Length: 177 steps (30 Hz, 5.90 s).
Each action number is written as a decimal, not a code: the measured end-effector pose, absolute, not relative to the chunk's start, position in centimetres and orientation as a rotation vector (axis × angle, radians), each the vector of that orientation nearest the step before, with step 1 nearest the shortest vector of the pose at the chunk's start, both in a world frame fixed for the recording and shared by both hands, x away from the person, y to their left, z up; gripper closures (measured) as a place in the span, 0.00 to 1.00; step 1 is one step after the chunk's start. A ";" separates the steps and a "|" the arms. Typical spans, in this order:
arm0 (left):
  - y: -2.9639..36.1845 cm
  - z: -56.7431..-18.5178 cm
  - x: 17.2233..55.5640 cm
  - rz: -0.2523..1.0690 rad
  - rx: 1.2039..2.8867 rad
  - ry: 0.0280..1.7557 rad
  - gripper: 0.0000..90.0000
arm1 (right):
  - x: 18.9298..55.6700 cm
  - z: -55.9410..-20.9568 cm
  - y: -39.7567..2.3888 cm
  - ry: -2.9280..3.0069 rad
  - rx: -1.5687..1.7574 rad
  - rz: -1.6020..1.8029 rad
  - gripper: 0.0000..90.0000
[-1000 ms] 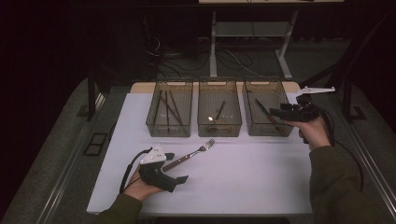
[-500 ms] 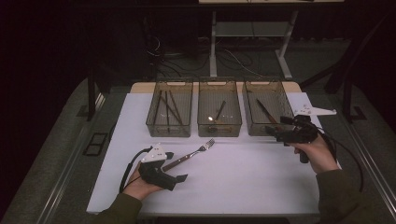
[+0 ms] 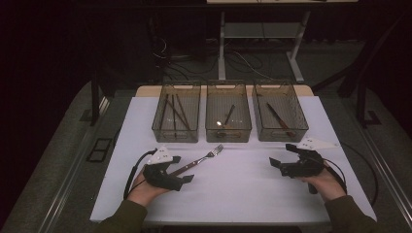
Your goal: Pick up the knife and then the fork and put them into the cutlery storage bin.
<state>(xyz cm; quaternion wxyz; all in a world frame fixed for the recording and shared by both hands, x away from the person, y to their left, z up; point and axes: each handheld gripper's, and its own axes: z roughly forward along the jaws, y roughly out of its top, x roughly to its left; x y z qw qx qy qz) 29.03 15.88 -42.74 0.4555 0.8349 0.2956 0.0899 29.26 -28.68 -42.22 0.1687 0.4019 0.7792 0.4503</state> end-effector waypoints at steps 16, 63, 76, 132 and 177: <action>14.9 -43.0 32.4 0.197 2.161 0.735 0.64 | 26.0 -43.7 -28.8 2.263 1.135 1.279 0.15; 11.3 -43.4 32.5 0.214 2.261 0.667 0.86 | 26.5 -43.4 -28.6 2.292 1.182 1.286 0.15; 8.4 -41.3 30.2 0.205 2.227 0.653 0.86 | 27.9 -41.6 -27.1 2.362 1.197 1.391 0.24; 6.1 -40.8 28.2 0.118 2.050 0.581 0.68 | 32.2 -39.3 -22.8 2.219 1.224 1.858 0.97; 16.0 -43.6 27.7 0.223 2.034 0.657 0.00 | 36.4 -31.6 -34.5 1.931 1.317 1.526 0.96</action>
